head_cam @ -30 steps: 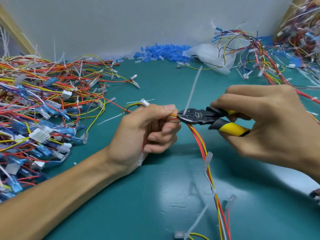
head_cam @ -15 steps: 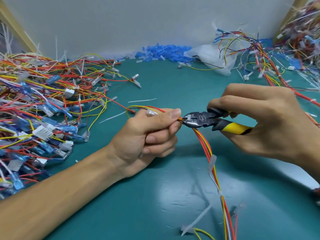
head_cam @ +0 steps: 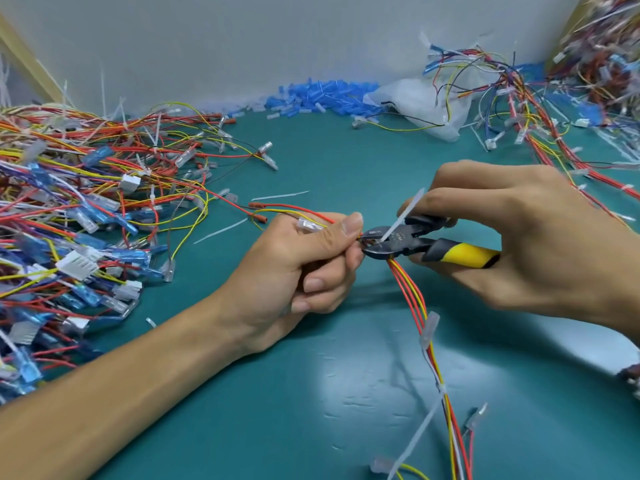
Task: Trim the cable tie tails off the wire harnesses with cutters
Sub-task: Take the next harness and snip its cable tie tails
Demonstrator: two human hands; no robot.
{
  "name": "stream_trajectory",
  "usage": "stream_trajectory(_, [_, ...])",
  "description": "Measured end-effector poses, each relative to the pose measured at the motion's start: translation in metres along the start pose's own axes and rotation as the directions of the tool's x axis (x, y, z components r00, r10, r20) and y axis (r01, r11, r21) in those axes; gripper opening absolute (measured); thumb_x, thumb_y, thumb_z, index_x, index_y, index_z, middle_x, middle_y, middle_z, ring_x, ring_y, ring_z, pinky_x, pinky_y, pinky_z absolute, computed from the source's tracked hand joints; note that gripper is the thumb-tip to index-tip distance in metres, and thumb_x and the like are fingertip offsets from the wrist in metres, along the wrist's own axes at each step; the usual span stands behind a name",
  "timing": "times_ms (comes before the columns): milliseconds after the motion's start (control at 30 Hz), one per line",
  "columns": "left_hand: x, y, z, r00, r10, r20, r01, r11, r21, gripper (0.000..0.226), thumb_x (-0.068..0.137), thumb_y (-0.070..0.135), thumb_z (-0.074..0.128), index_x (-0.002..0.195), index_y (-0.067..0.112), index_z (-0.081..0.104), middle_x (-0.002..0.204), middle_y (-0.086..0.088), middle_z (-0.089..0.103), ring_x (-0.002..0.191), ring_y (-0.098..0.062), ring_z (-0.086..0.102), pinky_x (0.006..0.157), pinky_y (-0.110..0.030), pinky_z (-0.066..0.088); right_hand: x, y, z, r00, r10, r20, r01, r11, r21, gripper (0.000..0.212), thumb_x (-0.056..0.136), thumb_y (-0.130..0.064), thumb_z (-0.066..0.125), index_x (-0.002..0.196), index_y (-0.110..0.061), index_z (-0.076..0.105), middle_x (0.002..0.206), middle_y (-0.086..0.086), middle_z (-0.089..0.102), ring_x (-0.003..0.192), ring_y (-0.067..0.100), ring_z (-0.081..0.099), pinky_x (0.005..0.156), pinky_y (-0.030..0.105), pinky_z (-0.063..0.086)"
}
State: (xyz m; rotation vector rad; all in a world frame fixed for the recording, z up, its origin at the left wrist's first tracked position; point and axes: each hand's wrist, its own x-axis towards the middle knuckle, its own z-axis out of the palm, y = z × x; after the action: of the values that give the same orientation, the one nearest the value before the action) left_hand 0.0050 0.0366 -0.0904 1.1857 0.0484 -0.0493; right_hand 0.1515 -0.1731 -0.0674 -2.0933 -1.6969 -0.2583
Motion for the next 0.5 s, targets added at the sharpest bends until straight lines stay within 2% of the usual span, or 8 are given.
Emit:
stream_trajectory(267, [0.0004,-0.0013,-0.0010,1.000,0.026,-0.012,-0.026,0.999,0.029,0.036,0.100,0.024,0.051,0.069,0.005,0.056,0.040,0.007,0.032,0.030,-0.006,0.022,0.043,-0.031,0.007,0.0008,-0.0014,0.0009,1.000,0.012,-0.004,-0.012,1.000,0.002,0.019,0.092,-0.030,0.072,0.108,-0.021,0.076,0.087,-0.004,0.058,0.074,0.013,0.047,0.069,0.029,0.046])
stream_trajectory(367, [-0.0002,-0.0006,-0.0008,1.000,0.019,-0.007,-0.019,1.000,0.023,0.036,0.099,0.025,0.052,0.069,0.006,0.057,0.040,0.007,0.032,0.030,-0.006,0.022,0.045,-0.032,0.006,0.0014,-0.0017,0.0000,1.000,0.009,0.003,-0.009,1.000,0.029,0.016,0.093,-0.033,0.073,0.104,-0.021,0.076,0.083,-0.004,0.059,0.070,0.016,0.051,0.064,0.037,0.050])
stream_trajectory(500, [-0.0010,0.0001,-0.0010,1.000,0.010,-0.006,-0.010,1.000,0.025,0.037,0.100,0.024,0.051,0.069,0.006,0.057,0.039,0.008,0.031,0.031,-0.005,0.021,0.045,-0.032,0.007,0.0010,-0.0020,0.0014,0.999,0.031,0.024,-0.032,0.999,0.028,0.020,0.088,-0.037,0.082,0.104,-0.027,0.075,0.082,-0.011,0.053,0.072,0.013,0.054,0.066,0.029,0.045])
